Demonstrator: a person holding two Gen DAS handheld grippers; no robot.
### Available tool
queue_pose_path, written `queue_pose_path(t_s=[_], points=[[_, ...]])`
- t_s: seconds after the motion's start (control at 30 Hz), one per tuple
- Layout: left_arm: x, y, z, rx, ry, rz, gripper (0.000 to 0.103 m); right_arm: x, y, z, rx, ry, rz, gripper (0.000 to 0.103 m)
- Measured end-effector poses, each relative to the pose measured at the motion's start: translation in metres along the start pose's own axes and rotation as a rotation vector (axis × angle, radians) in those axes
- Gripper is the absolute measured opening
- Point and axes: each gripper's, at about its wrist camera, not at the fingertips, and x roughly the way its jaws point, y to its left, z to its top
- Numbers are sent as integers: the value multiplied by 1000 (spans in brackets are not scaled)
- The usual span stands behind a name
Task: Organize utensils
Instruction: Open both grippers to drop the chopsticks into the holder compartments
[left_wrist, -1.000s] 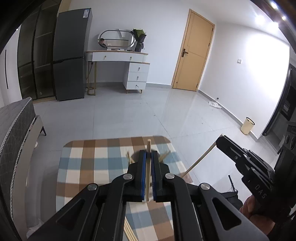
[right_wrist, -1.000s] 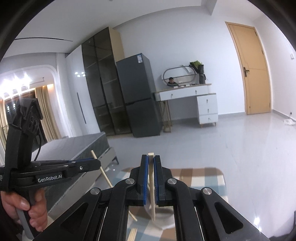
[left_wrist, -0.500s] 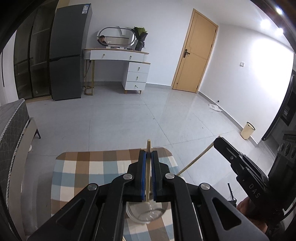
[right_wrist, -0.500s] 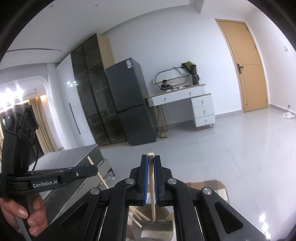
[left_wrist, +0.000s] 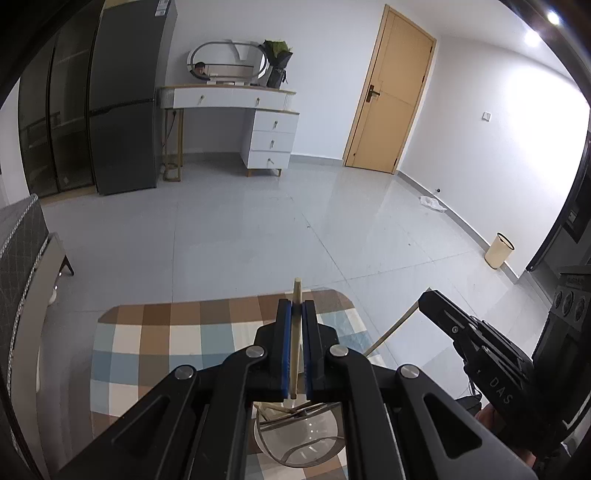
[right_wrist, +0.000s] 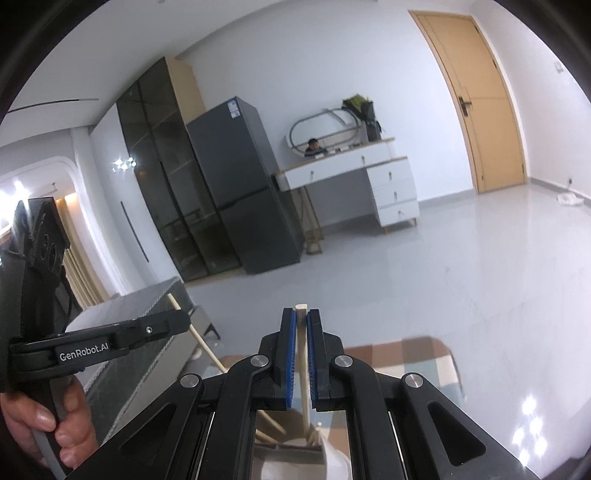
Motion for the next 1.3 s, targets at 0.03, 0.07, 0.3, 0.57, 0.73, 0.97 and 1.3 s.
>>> queue_pose_path(t_s=[0.03, 0.07, 0.3, 0.57, 0.73, 0.97, 1.3], points=[[1, 1, -1, -3, 5, -1, 1, 1, -1, -2, 2, 4, 2, 5], [2, 2, -3, -7, 10, -1, 1, 1, -2, -2, 3, 8, 5, 5], [14, 0, -11, -4, 66, -22, 1, 13, 1, -5, -15, 66, 22, 8], [27, 4, -33, -30, 194, -24, 2, 22, -6, -27, 7, 180, 4, 8], [11, 6, -40, -65, 195, 3, 6, 3, -9, -26, 33, 143, -24, 11], [-24, 3, -56, -85, 153, 44, 14, -26, 4, -32, 25, 115, -21, 15], [-76, -3, -79, -88, 33, 125, 38, -71, 30, -63, 16, 84, -33, 40]])
